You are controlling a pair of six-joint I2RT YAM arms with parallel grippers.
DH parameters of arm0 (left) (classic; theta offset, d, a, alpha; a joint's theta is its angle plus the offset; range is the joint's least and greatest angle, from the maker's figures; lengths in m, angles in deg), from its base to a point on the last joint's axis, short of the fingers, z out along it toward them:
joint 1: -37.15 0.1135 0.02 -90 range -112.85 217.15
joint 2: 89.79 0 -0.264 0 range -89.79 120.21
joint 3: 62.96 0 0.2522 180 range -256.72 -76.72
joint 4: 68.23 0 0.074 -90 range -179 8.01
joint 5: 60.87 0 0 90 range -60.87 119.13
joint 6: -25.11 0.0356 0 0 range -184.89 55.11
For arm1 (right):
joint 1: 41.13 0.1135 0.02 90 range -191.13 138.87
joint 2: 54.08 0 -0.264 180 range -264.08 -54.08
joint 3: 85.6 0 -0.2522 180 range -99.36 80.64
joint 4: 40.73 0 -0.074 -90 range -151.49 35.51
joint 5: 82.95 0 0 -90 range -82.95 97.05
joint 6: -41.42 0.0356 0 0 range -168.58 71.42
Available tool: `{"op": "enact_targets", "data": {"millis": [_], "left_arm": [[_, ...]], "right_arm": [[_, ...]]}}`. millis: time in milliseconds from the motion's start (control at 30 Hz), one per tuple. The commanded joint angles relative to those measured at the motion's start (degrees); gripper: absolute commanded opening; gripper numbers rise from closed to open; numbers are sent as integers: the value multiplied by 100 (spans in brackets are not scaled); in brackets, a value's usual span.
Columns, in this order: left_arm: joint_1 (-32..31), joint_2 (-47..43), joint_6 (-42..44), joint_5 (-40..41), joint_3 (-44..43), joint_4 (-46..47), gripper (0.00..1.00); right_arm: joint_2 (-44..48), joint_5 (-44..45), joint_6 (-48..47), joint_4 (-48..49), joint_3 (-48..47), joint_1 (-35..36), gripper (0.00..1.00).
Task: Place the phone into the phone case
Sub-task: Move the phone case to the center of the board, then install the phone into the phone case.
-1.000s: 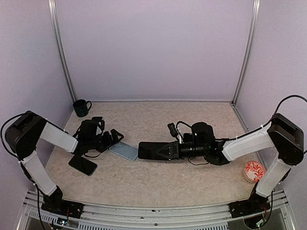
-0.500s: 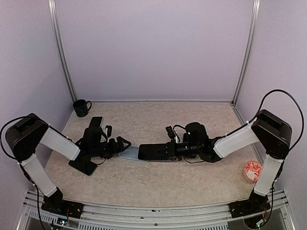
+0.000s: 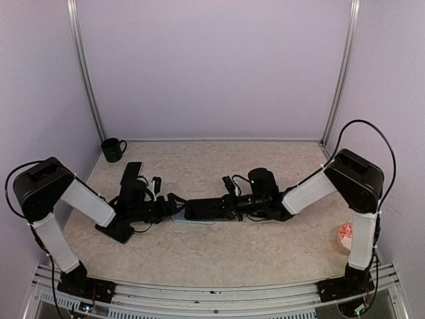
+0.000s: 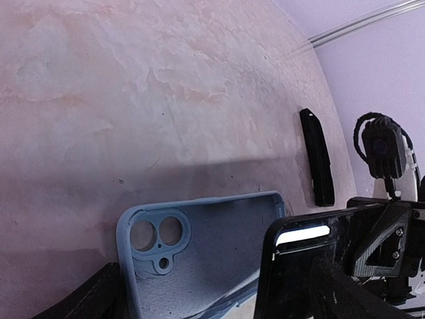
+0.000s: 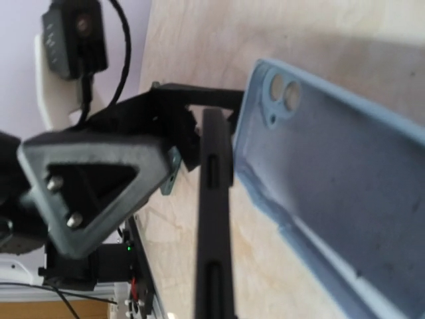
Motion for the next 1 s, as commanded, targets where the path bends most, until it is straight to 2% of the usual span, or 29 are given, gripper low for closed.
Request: {"op": "enact_targets", "data": {"millis": [0, 967], "left_arm": [[-46, 156, -51, -31, 93, -145, 94], [-97, 176, -41, -177, 45, 130, 93]], "right_arm": [[-263, -322, 167, 376, -326, -149, 0], [-1235, -838, 469, 188, -887, -291, 0]]}}
